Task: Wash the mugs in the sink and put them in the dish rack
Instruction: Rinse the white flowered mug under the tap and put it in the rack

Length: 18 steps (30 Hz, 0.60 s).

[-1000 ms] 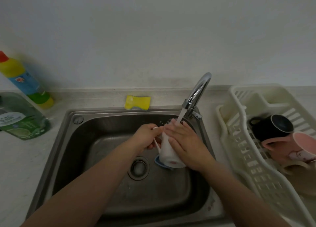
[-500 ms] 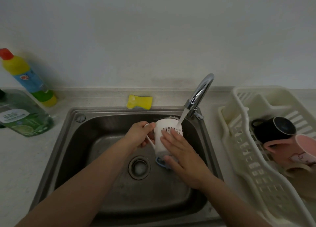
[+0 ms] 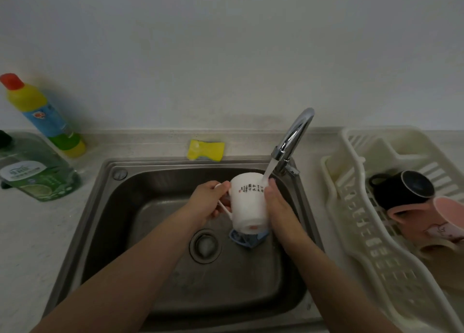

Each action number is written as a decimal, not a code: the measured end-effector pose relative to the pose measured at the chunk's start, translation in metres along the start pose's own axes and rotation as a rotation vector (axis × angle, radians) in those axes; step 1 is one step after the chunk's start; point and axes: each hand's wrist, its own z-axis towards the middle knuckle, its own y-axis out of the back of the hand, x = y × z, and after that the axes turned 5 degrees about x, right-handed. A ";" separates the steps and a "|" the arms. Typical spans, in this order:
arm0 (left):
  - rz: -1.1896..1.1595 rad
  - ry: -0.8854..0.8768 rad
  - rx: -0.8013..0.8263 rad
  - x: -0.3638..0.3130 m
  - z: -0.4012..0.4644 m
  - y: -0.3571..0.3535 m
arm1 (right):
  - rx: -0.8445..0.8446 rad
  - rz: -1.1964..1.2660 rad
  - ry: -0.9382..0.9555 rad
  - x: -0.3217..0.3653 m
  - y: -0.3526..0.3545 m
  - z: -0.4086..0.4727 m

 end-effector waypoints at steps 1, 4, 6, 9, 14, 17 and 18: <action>0.021 -0.014 -0.004 -0.002 0.002 -0.003 | -0.015 -0.035 -0.033 0.002 -0.004 -0.008; 0.143 -0.068 0.018 -0.009 0.004 -0.009 | 0.026 -0.306 0.050 0.001 -0.009 -0.030; 0.219 -0.079 0.073 -0.012 0.001 -0.019 | -0.009 -0.573 0.108 -0.003 -0.002 -0.014; 0.237 -0.089 0.104 -0.015 0.001 -0.027 | -0.048 -0.769 0.199 0.003 0.011 -0.003; 0.237 -0.087 0.122 -0.014 -0.002 -0.018 | 0.086 -0.761 0.356 -0.008 0.012 -0.020; 0.274 -0.073 0.159 -0.014 -0.003 -0.016 | 0.012 -0.777 0.276 0.005 0.019 0.008; 0.276 -0.073 0.149 -0.014 -0.002 -0.014 | 0.028 -0.813 0.290 0.008 0.016 0.007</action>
